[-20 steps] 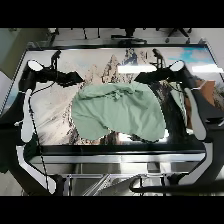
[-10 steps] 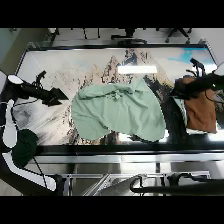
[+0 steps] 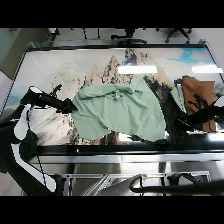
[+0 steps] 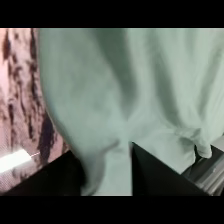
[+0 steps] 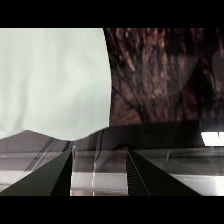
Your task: Fold the shirts.
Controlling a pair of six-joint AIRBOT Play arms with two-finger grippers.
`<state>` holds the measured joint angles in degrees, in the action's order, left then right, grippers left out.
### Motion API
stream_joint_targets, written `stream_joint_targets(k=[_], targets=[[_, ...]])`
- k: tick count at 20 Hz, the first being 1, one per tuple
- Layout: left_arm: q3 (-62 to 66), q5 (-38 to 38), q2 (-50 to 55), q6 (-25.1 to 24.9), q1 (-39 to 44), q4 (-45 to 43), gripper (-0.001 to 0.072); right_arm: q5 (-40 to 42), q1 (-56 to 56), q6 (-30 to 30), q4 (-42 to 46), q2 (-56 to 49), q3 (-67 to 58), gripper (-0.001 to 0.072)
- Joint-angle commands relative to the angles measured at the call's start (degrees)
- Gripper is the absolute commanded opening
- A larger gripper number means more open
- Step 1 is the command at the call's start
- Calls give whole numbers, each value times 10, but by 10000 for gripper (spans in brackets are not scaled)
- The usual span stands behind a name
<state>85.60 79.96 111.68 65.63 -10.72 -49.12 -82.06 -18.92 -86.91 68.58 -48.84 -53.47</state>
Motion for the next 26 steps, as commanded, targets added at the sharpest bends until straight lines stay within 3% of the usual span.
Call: stream_joint_targets(k=[1, 2, 10, 15, 16, 18, 19, 21, 24, 26], targets=[[61, 12, 40, 0, 26, -9, 82, -5, -4, -10, -9, 11, 51, 384], [77, 26, 44, 0, 27, -9, 29, 0, -4, -9, -18, 11, 69, 385], [112, 60, 42, 20, 26, -39, 28, 172, -3, 43, -114, -17, 233, 384], [112, 57, 28, 19, 27, -36, 27, 219, -3, 186, -286, -82, 232, 382], [112, 57, 19, 19, 27, -33, 27, 219, -3, 223, -337, -95, 232, 358], [111, 62, -6, 20, 27, -33, 26, 211, -3, 281, -414, -114, 211, 63], [111, 66, -26, 25, 27, -33, 25, 191, -3, 287, -428, -115, 184, 18], [112, 70, -87, 26, 22, -18, 24, 122, -5, 287, -439, -93, 92, 18], [112, 69, -234, 23, -20, 154, 25, 29, -26, 276, -495, -26, -133, 17], [112, 41, -349, 22, -65, 282, 25, 16, -53, 256, -511, 5, -305, 17]])
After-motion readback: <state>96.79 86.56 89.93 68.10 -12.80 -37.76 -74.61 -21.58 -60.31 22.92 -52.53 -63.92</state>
